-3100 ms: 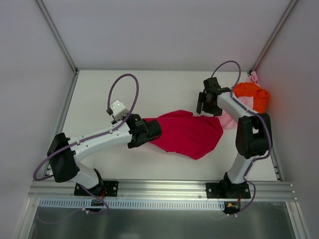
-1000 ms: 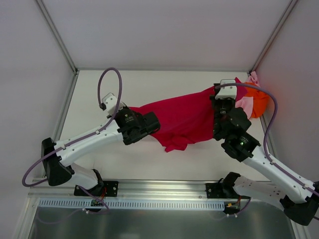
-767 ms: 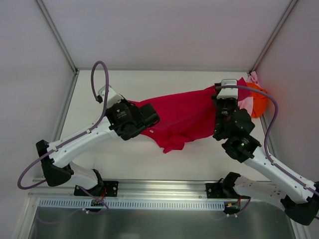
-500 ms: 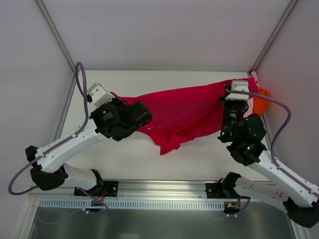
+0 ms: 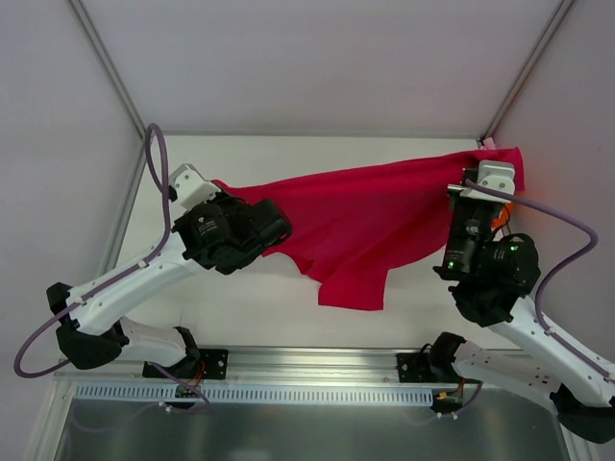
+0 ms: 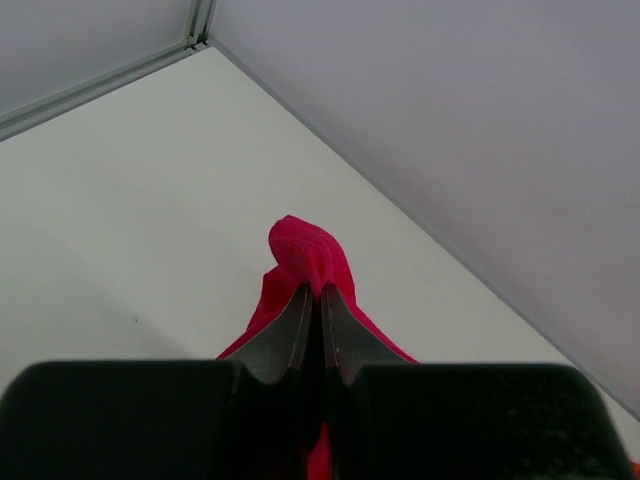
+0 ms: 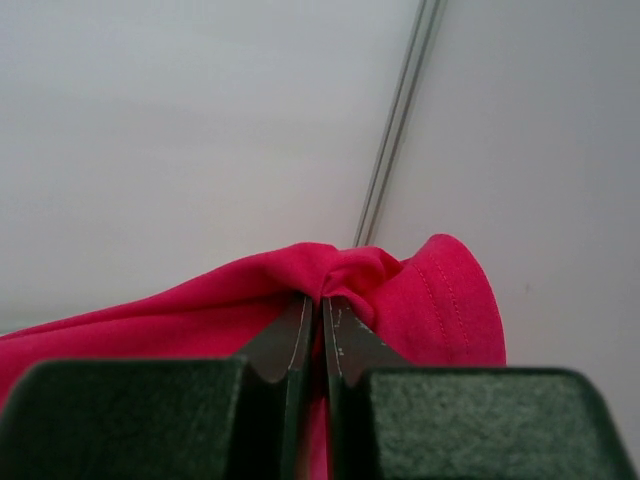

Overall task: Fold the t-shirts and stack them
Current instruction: Flatten out the tshirt

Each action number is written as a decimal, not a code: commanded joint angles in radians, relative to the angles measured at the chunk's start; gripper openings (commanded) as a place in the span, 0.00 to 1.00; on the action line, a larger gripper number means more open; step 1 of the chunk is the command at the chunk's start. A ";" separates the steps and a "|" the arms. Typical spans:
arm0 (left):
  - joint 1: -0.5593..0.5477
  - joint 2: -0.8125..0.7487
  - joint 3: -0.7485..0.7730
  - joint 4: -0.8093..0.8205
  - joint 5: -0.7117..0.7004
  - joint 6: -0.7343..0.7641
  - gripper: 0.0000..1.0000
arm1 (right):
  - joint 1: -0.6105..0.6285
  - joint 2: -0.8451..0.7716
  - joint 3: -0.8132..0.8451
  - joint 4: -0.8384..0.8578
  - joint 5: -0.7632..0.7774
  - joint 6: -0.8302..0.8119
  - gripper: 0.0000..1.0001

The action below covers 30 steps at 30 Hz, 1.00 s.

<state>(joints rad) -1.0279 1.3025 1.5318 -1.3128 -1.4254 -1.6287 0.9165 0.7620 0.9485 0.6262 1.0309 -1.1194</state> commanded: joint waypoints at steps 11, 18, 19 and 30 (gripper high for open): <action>0.011 -0.051 0.004 -0.204 -0.147 0.015 0.00 | -0.004 -0.139 0.055 0.016 0.006 0.033 0.01; 0.017 -0.091 -0.060 -0.201 -0.147 -0.048 0.00 | -0.007 -0.089 0.056 0.001 -0.006 0.059 0.01; 0.019 -0.100 -0.071 -0.186 -0.147 -0.048 0.00 | -0.005 -0.083 0.049 0.000 0.000 0.056 0.01; 0.029 -0.109 -0.101 -0.178 -0.145 -0.062 0.00 | -0.005 -0.066 0.121 -0.295 -0.037 0.199 0.62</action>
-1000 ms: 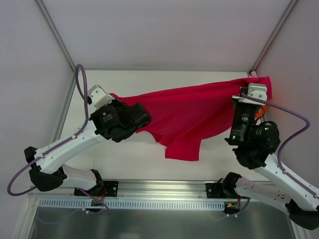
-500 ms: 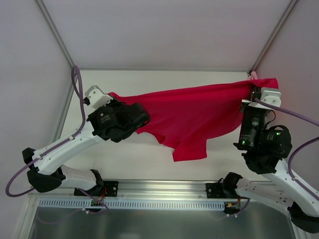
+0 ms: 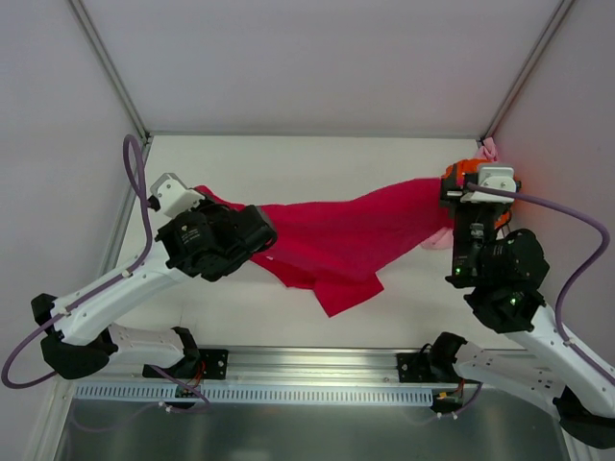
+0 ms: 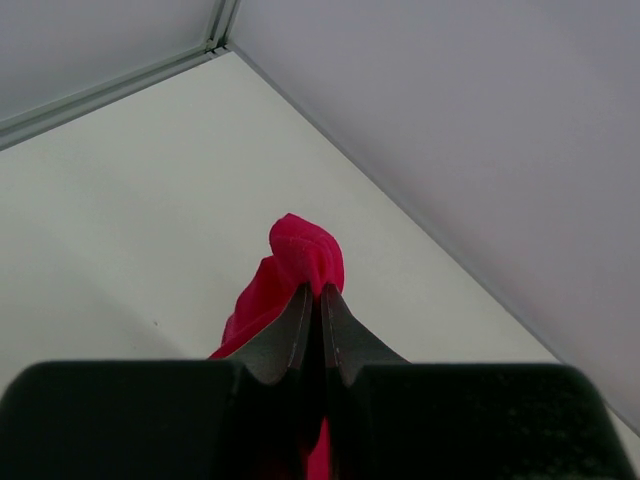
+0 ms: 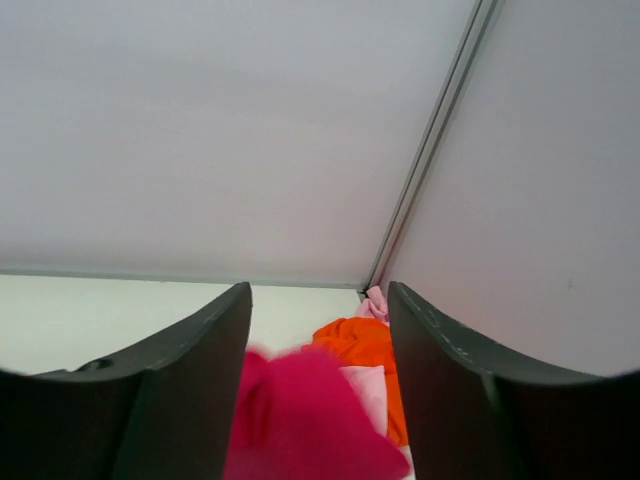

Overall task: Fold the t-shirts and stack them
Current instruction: Flatten out the tshirt

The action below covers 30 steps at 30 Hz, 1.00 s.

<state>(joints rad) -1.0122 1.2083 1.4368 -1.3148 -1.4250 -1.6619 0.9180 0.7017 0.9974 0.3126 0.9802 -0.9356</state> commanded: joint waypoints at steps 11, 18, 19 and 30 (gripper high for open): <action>0.015 0.005 -0.010 -0.189 -0.146 -0.047 0.00 | -0.104 0.205 0.195 -0.269 0.009 0.174 0.76; 0.006 0.036 -0.044 -0.199 -0.144 -0.085 0.00 | -0.312 0.674 0.598 -0.960 -0.375 0.716 0.73; 0.004 0.040 -0.052 -0.199 -0.146 -0.088 0.00 | -0.320 0.712 0.615 -1.009 -0.399 0.754 0.73; 0.001 0.016 -0.113 -0.199 -0.143 -0.122 0.00 | -0.381 0.962 0.610 -1.032 -0.635 0.882 0.72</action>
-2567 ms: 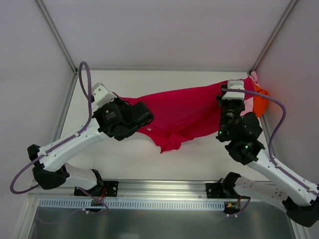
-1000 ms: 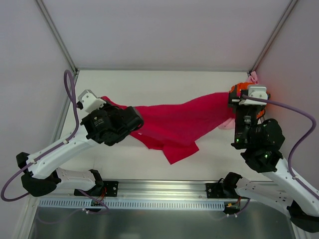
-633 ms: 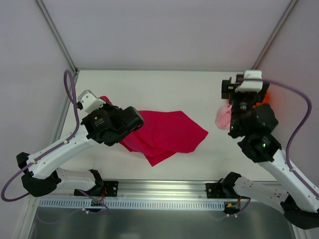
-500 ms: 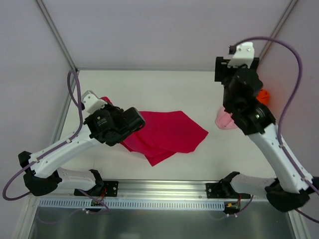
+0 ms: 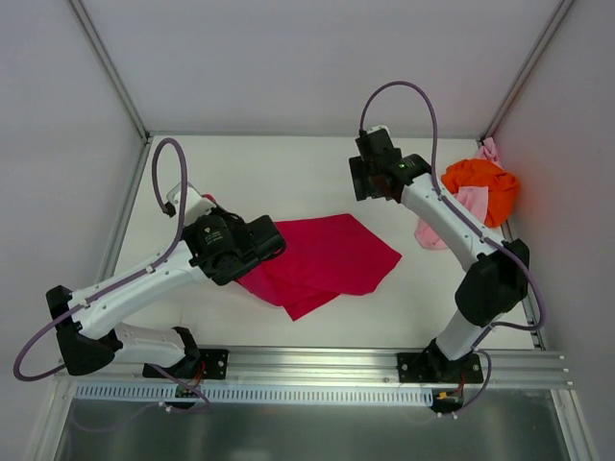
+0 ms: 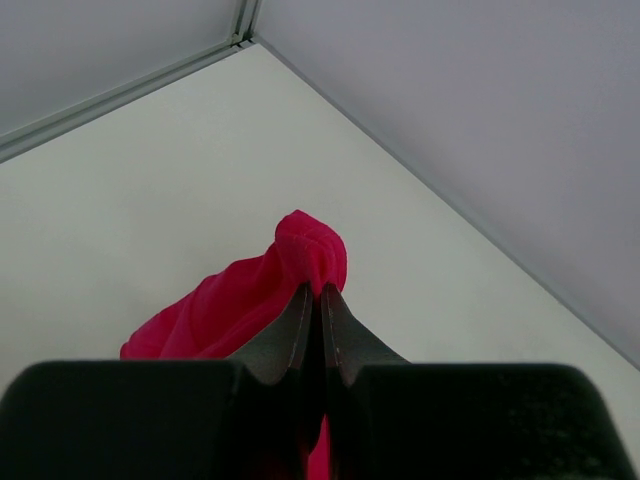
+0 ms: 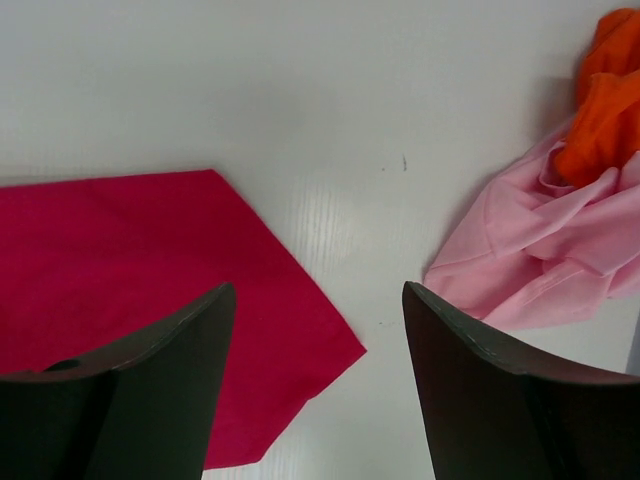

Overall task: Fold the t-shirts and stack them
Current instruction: Flatten out the tshirt

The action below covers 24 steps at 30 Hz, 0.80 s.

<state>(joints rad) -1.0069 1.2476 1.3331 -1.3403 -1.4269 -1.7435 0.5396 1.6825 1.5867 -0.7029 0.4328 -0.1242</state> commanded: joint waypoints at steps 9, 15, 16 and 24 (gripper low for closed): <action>-0.010 0.021 0.000 -0.172 -0.142 -0.039 0.00 | -0.056 0.117 -0.042 0.078 -0.417 0.109 0.71; -0.012 0.042 0.017 -0.174 -0.142 -0.033 0.00 | -0.098 0.198 -0.060 0.154 -0.591 0.121 0.70; -0.012 0.052 0.017 -0.172 -0.144 -0.031 0.00 | -0.098 0.213 -0.051 0.154 -0.591 0.121 0.70; -0.013 0.062 0.020 -0.175 -0.144 -0.019 0.00 | -0.098 0.304 -0.021 0.180 -0.658 0.117 0.70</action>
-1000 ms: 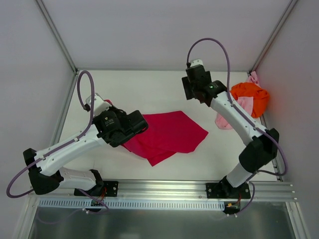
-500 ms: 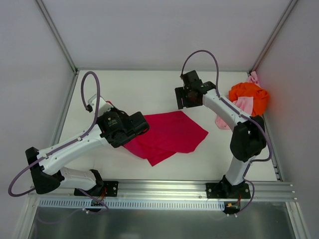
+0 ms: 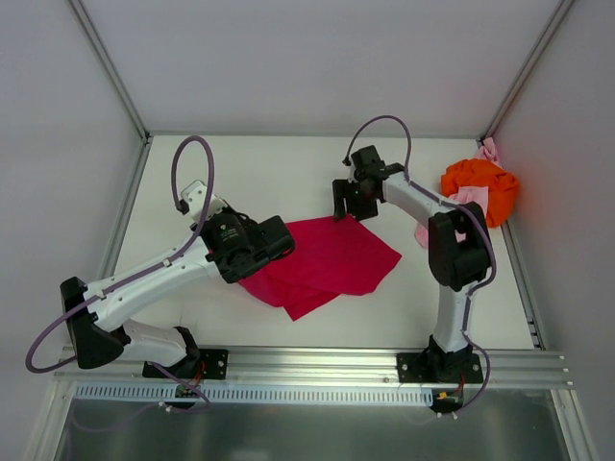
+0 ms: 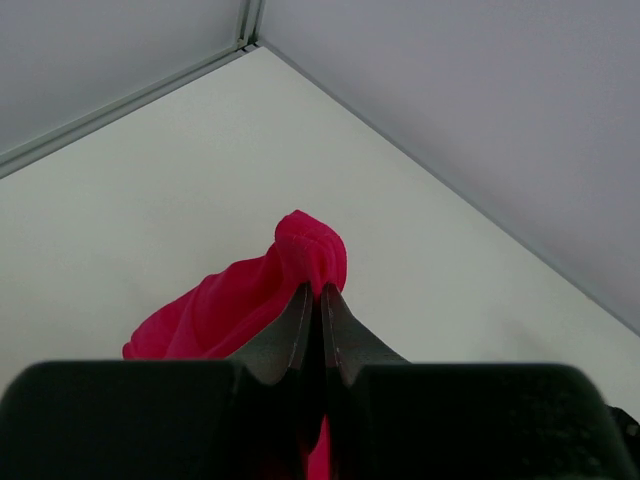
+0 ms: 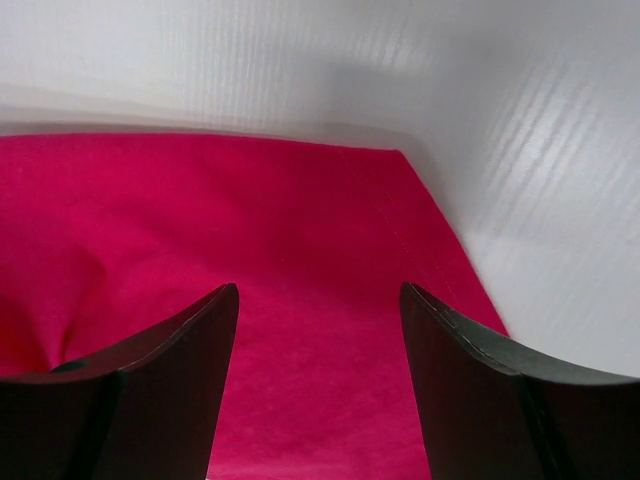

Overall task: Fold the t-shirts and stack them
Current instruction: Flatten out the tshirt

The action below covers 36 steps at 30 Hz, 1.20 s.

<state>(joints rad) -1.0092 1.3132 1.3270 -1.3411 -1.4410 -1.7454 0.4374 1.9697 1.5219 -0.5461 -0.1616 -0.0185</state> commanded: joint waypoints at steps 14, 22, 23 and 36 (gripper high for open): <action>-0.020 0.021 0.028 -0.173 -0.128 -0.020 0.00 | 0.012 0.119 0.118 -0.005 0.036 -0.034 0.69; -0.025 0.018 0.024 -0.173 -0.128 -0.016 0.00 | 0.029 0.185 0.184 -0.035 0.074 -0.041 0.69; -0.025 0.017 0.023 -0.173 -0.128 -0.017 0.00 | 0.029 0.185 0.184 -0.038 0.083 -0.041 0.69; -0.029 0.023 0.011 -0.171 -0.127 -0.029 0.00 | 0.038 0.158 0.159 -0.037 0.105 -0.078 0.03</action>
<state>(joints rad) -1.0286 1.3354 1.3270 -1.3411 -1.4422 -1.7454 0.4721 2.1555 1.6665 -0.5659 -0.0818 -0.0803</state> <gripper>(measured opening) 0.020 0.070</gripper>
